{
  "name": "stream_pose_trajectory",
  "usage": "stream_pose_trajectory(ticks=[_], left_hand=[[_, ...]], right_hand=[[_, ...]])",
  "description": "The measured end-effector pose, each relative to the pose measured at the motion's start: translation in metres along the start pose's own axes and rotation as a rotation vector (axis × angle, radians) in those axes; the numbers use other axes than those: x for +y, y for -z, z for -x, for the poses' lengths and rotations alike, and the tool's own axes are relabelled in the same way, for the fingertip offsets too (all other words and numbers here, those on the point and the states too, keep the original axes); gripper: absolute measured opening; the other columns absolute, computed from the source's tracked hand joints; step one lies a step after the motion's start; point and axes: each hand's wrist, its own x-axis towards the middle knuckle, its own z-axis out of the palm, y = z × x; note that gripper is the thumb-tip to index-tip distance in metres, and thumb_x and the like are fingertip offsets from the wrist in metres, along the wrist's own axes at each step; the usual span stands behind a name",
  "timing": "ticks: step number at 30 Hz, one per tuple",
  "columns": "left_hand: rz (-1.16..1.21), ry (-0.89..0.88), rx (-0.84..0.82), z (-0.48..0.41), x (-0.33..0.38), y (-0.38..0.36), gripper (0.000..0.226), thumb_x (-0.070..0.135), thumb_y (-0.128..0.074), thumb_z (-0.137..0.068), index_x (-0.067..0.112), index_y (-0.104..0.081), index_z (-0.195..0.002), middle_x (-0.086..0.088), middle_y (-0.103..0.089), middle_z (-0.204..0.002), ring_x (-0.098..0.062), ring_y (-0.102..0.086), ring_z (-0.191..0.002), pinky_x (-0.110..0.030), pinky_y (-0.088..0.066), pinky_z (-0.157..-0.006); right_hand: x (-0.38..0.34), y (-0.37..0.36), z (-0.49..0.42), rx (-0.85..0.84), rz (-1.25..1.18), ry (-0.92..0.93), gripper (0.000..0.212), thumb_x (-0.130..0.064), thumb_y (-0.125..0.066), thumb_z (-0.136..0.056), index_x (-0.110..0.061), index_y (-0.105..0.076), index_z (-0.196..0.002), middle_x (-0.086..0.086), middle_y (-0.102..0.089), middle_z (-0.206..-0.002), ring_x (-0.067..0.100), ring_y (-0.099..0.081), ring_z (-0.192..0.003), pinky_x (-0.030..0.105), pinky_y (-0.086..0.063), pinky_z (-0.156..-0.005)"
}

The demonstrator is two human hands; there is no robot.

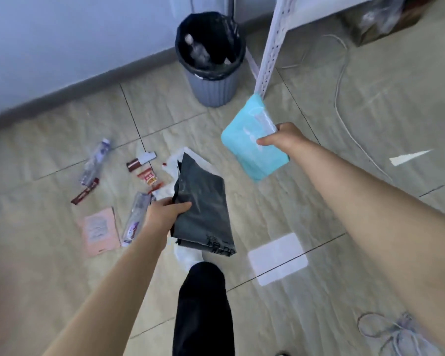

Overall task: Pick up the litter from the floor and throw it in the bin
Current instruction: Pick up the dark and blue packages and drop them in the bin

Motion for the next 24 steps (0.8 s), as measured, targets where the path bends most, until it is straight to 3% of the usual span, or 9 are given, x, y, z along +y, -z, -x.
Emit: stream_pose_trajectory(ticks=[5, 9, 12, 14, 18, 22, 24], left_hand=[[0.038, -0.005, -0.026, -0.068, 0.114, 0.018, 0.014, 0.003, -0.07, -0.074, 0.008, -0.064, -0.086, -0.018, -0.068, -0.098, -0.034, -0.066, -0.088, -0.044, -0.057, -0.081], [0.044, -0.019, -0.052, -0.102, 0.194, 0.025, 0.013, 0.003, -0.067, -0.077, 0.012, -0.058, -0.078, -0.009, -0.063, -0.081, -0.02, -0.059, -0.063, -0.022, -0.049, -0.044], [0.034, -0.026, -0.057, -0.123, 0.242, 0.024, 0.014, 0.001, -0.066, -0.077, 0.012, -0.057, -0.075, -0.008, -0.061, -0.077, -0.018, -0.057, -0.061, -0.019, -0.048, -0.04], [0.039, -0.029, -0.072, -0.141, 0.272, 0.02, 0.013, 0.0, -0.065, -0.078, 0.008, -0.055, -0.076, -0.011, -0.06, -0.08, -0.021, -0.058, -0.065, -0.022, -0.054, -0.047], [0.02, -0.008, -0.097, -0.184, 0.327, -0.002, 0.012, 0.003, -0.066, -0.078, 0.007, -0.055, -0.08, -0.017, -0.059, -0.091, -0.028, -0.058, -0.08, -0.044, -0.055, -0.083], [0.062, 0.032, -0.108, -0.233, 0.378, -0.037, 0.013, -0.001, -0.065, -0.078, 0.003, -0.055, -0.086, -0.018, -0.06, -0.096, -0.03, -0.06, -0.082, -0.043, -0.056, -0.081], [0.083, 0.068, -0.093, -0.258, 0.395, -0.058, 0.013, -0.003, -0.063, -0.079, 0.006, -0.054, -0.079, -0.018, -0.059, -0.097, -0.028, -0.06, -0.077, -0.036, -0.057, -0.07]], right_hand=[[-0.12, 0.007, -0.075, 0.145, 0.018, 0.045, 0.048, -0.023, -0.075, -0.076, -0.006, -0.06, -0.117, 0.011, -0.065, -0.118, 0.029, -0.063, -0.104, 0.029, -0.046, -0.076], [-0.192, 0.017, -0.122, 0.215, 0.073, 0.033, 0.052, -0.029, -0.072, -0.078, -0.01, -0.057, -0.124, 0.01, -0.062, -0.124, 0.03, -0.061, -0.108, 0.029, -0.046, -0.078], [-0.234, 0.022, -0.155, 0.236, 0.14, 0.056, 0.048, -0.031, -0.07, -0.08, -0.012, -0.058, -0.122, 0.009, -0.062, -0.124, 0.029, -0.061, -0.108, 0.029, -0.042, -0.075], [-0.258, 0.027, -0.186, 0.241, 0.172, 0.075, 0.045, -0.03, -0.069, -0.081, -0.011, -0.059, -0.12, 0.009, -0.063, -0.123, 0.029, -0.061, -0.107, 0.03, -0.043, -0.074], [-0.288, 0.03, -0.252, 0.241, 0.269, 0.097, 0.041, -0.032, -0.066, -0.081, -0.014, -0.06, -0.117, 0.007, -0.065, -0.117, 0.025, -0.059, -0.091, 0.03, -0.043, -0.07], [-0.31, 0.026, -0.321, 0.22, 0.46, 0.169, 0.033, -0.028, -0.062, -0.084, -0.014, -0.06, -0.113, 0.009, -0.066, -0.112, 0.03, -0.063, -0.094, 0.031, -0.045, -0.069], [-0.315, 0.025, -0.351, 0.209, 0.546, 0.195, 0.027, -0.025, -0.06, -0.086, -0.014, -0.059, -0.11, 0.008, -0.066, -0.11, 0.031, -0.064, -0.097, 0.031, -0.043, -0.067]])
